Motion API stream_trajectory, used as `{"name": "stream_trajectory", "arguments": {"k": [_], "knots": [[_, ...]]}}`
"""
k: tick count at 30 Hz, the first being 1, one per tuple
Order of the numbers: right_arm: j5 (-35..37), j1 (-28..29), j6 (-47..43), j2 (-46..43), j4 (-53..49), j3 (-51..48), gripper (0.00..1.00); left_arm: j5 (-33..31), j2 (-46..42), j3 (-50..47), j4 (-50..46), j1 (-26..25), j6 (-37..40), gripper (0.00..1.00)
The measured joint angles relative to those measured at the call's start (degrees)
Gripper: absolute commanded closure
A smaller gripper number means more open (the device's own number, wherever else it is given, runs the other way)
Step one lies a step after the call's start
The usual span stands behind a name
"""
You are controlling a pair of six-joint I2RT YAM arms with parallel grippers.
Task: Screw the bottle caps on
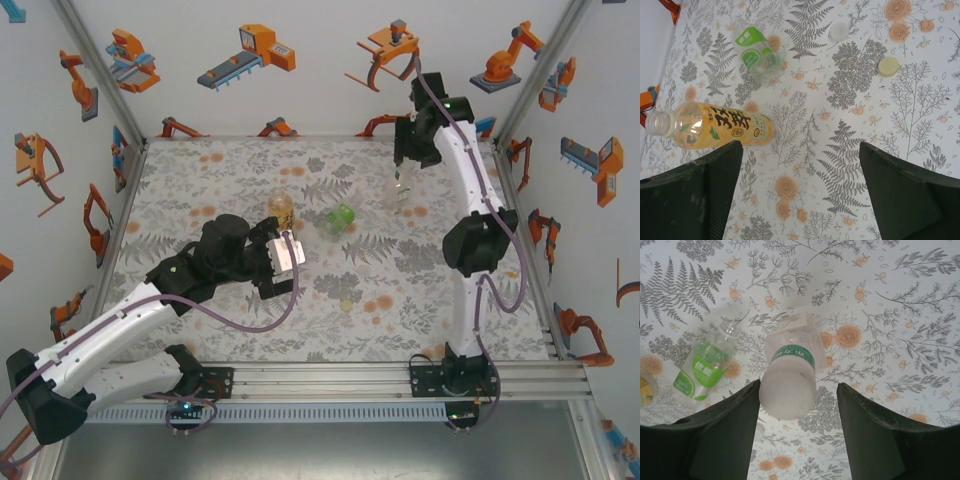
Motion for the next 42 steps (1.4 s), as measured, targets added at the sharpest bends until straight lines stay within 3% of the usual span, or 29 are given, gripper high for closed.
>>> {"name": "stream_trajectory", "arguments": {"k": [11,19,26,34,42], "knots": [[0.6,2.8,4.7,-13.4,5.1,-14.4,0.37,-0.3,0.0,0.0,0.0,0.0,0.0,0.09],[11.7,13.3,12.9,-19.7,12.1,-27.0,0.30,-1.2,-0.1,0.0,0.1,0.0,0.0,0.09],[18.2,21.7,25.6,-18.0,15.4,-27.8,0.29,-2.3,-0.9,0.0,0.5,0.0,0.0,0.08],[19.5,22.5,38.2,-7.4,17.0,-27.8,0.27,-2.8,-1.4,0.0,0.9,0.0,0.0,0.08],[18.0,22.5,42.8,-0.9,17.6,-27.4,0.23,-2.7,-1.4,0.0,0.9,0.0,0.0,0.08]]}}
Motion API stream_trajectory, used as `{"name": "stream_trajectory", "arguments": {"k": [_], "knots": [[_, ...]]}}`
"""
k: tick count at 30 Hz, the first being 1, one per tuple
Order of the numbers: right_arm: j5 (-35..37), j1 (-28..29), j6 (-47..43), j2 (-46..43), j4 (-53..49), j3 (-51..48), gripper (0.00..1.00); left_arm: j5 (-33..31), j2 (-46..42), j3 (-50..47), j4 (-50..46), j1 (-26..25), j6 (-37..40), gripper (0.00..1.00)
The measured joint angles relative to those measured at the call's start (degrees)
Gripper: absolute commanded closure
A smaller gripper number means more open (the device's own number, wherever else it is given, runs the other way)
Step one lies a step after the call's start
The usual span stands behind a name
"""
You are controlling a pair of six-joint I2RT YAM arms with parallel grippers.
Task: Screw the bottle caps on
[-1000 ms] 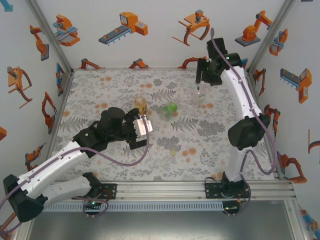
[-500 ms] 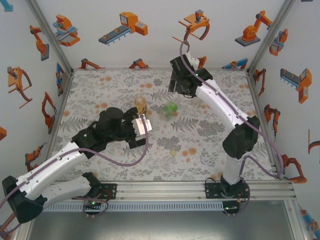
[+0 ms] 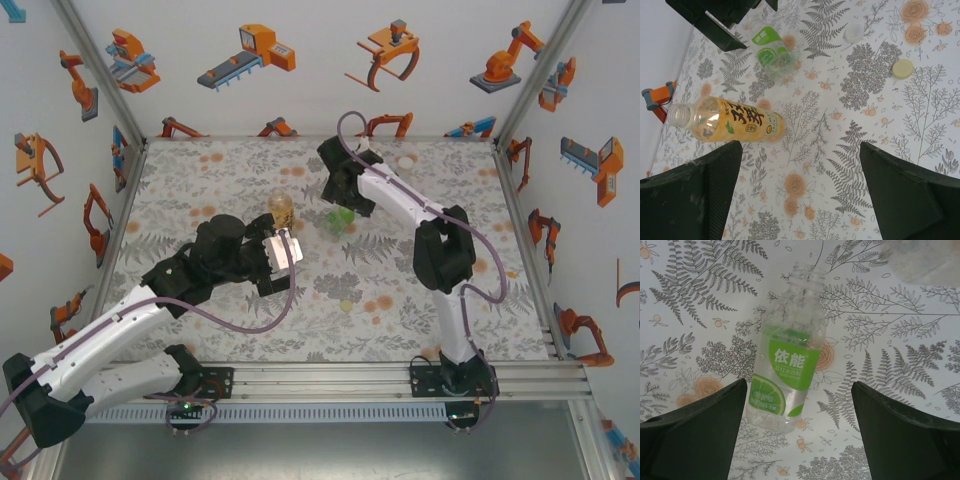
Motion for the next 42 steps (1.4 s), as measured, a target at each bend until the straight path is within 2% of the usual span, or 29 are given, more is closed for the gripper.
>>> {"name": "stream_trajectory", "arguments": {"k": [10,17,29,38,42], "knots": [[-1.1,-0.1,1.0,7.1,1.5,4.8,0.24,0.2,0.2,0.0,0.0,0.0,0.0,0.08],[-1.2,-1.3,0.9,11.3,1.8,6.7,0.29,0.5,0.9,0.0,0.0,0.0,0.0,0.08],[-2.1,-2.4,0.7,11.7,2.6,6.6,0.38,1.0,1.2,0.0,0.0,0.0,0.0,0.07],[-2.8,-2.4,0.8,11.7,3.9,5.0,0.37,1.1,1.3,0.0,0.0,0.0,0.0,0.07],[-3.3,-2.4,0.8,11.7,4.3,4.8,0.44,1.1,1.3,0.0,0.0,0.0,0.0,0.07]]}}
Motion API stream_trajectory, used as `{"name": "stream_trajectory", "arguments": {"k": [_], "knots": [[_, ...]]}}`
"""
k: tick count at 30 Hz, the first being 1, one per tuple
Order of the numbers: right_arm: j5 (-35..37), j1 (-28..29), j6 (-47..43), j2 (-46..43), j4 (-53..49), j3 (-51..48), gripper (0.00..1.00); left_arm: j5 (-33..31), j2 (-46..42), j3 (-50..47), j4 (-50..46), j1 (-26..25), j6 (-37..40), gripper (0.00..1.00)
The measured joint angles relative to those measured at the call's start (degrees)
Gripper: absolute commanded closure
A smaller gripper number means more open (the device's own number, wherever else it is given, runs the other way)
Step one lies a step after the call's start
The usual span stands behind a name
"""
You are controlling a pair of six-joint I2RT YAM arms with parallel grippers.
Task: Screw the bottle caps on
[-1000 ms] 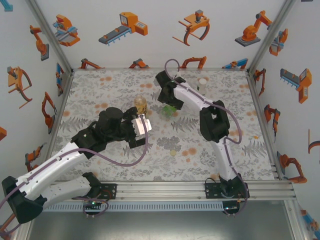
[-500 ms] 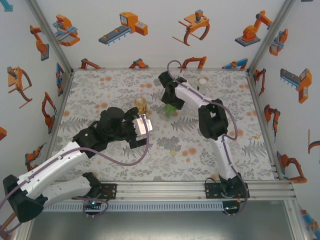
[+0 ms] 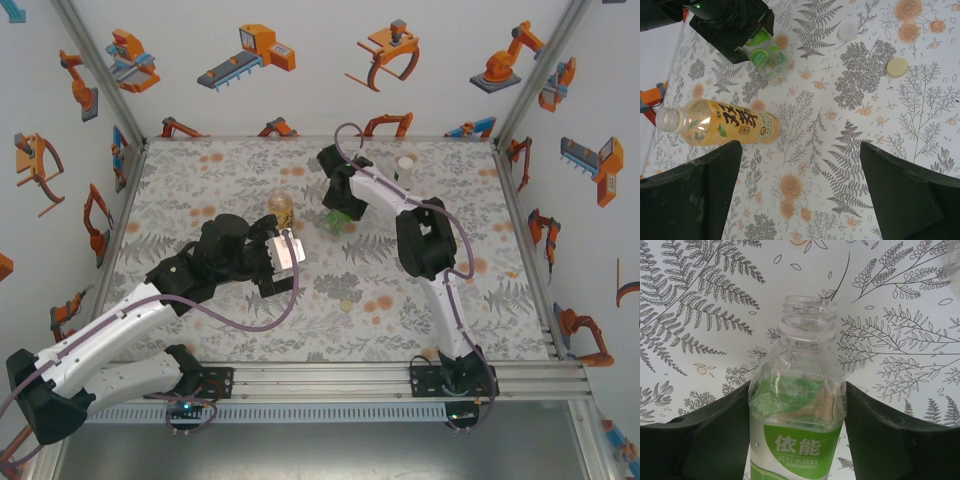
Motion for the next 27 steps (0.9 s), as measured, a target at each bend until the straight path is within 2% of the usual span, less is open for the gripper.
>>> {"name": "stream_trajectory", "arguments": {"k": [11,19,25,27], "knots": [[0.0,0.0,-2.0,-5.4,4.4,-7.5,0.55,0.4,0.1,0.0,0.0,0.0,-0.8,0.07],[-2.1,0.9,-9.9,-22.0,11.6,-15.7,0.64,1.8,-2.7,-0.8,3.0,0.0,-3.5,0.06],[-9.8,1.3,-17.2,-34.9,20.0,-21.9,0.70,3.1,-6.6,-2.1,9.2,0.2,-8.2,0.06],[-13.4,1.3,-19.7,-38.7,23.3,-24.7,0.75,3.8,-8.1,-3.0,12.1,0.4,-10.4,0.06]]}}
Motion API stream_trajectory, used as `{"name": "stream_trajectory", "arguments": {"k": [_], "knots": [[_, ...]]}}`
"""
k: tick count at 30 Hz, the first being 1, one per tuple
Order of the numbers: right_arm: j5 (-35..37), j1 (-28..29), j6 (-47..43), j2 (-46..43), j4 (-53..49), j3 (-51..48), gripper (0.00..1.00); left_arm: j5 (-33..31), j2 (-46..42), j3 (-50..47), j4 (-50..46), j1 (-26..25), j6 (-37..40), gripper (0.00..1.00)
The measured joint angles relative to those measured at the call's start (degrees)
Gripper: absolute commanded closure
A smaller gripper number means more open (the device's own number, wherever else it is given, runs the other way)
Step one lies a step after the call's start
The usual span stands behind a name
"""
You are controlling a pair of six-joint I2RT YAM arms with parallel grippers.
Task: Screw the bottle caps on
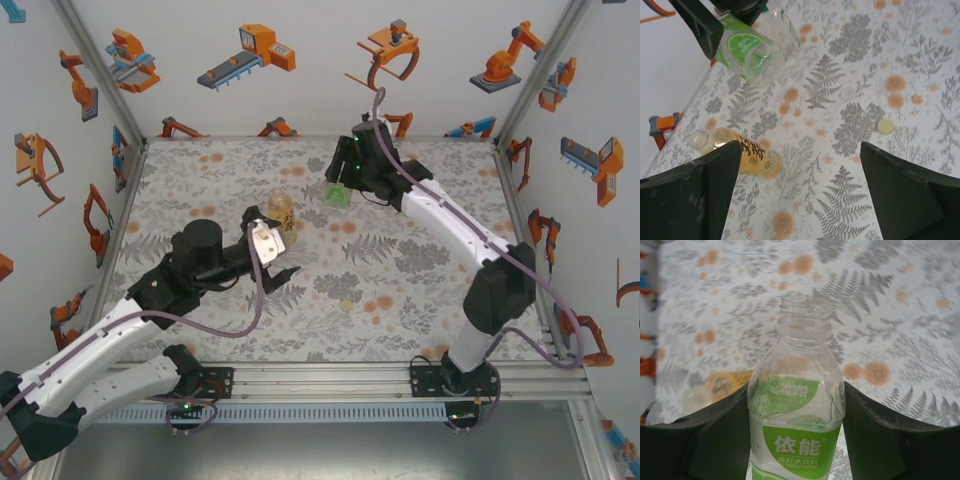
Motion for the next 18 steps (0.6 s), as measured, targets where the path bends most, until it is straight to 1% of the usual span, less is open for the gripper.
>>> {"name": "stream_trajectory", "arguments": {"k": [5,8,10,13,18], "knots": [[-8.6,0.0,-5.2,-9.4,10.6,-9.0,0.84,2.1,-3.9,-1.3,6.5,0.1,-5.7,0.06],[-14.2,0.0,-7.4,-15.6,21.1,-16.9,0.90,3.8,-6.4,-1.4,9.8,0.1,-8.2,0.05],[-17.4,0.0,-7.7,-19.6,28.5,-21.8,0.91,5.6,-7.9,-1.4,12.2,0.1,-9.7,0.04],[-22.9,0.1,-9.0,-23.7,38.4,-26.1,0.92,9.0,-9.1,-1.7,16.7,0.1,-11.8,0.05],[-32.8,0.1,-10.2,-28.1,53.4,-29.3,0.92,12.0,-9.2,-4.7,25.9,0.1,-16.7,0.03]]}}
